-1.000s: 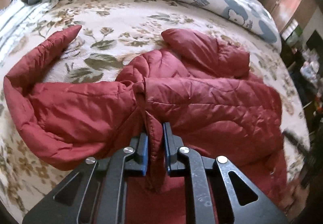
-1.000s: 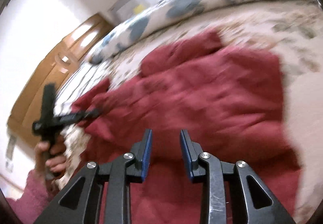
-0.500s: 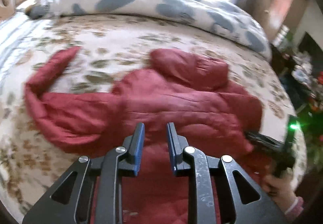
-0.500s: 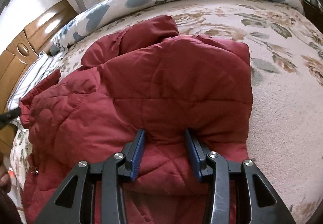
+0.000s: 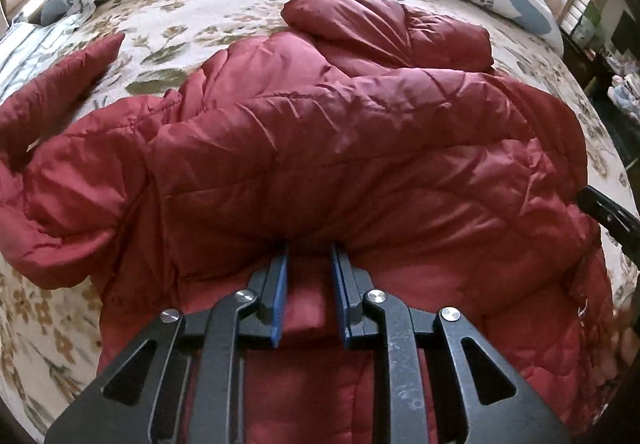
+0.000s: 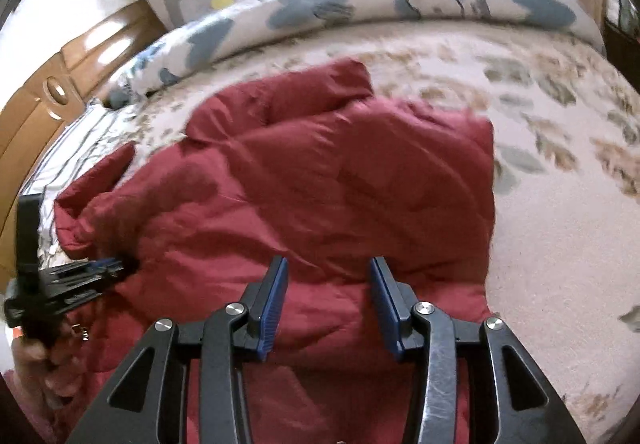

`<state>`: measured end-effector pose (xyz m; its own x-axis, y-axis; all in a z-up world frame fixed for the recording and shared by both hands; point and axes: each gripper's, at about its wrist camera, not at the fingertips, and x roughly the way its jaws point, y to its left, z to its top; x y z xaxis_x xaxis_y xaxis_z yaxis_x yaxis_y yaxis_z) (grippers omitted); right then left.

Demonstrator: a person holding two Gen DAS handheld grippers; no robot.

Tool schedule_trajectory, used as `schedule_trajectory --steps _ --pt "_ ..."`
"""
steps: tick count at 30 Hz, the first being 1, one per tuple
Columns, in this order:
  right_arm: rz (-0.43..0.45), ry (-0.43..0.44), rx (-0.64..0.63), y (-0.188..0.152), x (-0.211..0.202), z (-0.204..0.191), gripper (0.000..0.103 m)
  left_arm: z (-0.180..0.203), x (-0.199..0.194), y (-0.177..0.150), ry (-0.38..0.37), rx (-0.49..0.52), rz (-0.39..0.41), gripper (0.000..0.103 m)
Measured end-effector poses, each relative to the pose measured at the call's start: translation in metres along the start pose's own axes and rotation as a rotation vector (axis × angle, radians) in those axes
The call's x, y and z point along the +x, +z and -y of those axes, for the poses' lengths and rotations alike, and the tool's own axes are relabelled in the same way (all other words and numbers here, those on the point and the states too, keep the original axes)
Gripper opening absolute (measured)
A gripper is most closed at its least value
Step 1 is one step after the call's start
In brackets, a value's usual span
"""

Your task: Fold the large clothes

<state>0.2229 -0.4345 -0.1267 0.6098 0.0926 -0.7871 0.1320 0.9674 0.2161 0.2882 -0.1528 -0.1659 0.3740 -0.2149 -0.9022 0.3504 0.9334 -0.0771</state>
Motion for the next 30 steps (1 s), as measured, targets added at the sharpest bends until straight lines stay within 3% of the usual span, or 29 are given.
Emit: schedule_trajectory --steps 5,10,15,18,25,29,30 --pt "-0.110 -0.054 -0.053 -0.010 0.038 -0.004 0.046 -0.003 0.003 -0.005 -0.020 -0.010 0.008 0.020" --pt "-0.098 -0.056 -0.052 -0.014 0.045 0.000 0.046 -0.003 0.002 -0.007 -0.029 -0.007 0.025 0.019" --pt "-0.090 -0.029 -0.019 -0.013 0.035 0.003 0.046 -0.013 -0.015 -0.005 -0.094 -0.031 0.014 0.019" --pt "-0.081 -0.007 0.004 -0.014 0.024 0.003 0.046 -0.020 -0.032 -0.005 -0.063 -0.034 0.032 0.020" --pt "-0.063 0.066 0.023 -0.019 -0.002 -0.003 0.049 -0.045 -0.066 -0.009 0.017 -0.046 0.094 0.034" --pt "-0.063 0.083 0.012 -0.025 -0.012 -0.010 0.050 -0.060 -0.077 -0.004 0.053 -0.068 0.119 0.059" --pt "-0.065 0.089 0.011 -0.027 -0.013 -0.011 0.050 -0.063 -0.078 -0.003 0.055 -0.070 0.121 0.060"
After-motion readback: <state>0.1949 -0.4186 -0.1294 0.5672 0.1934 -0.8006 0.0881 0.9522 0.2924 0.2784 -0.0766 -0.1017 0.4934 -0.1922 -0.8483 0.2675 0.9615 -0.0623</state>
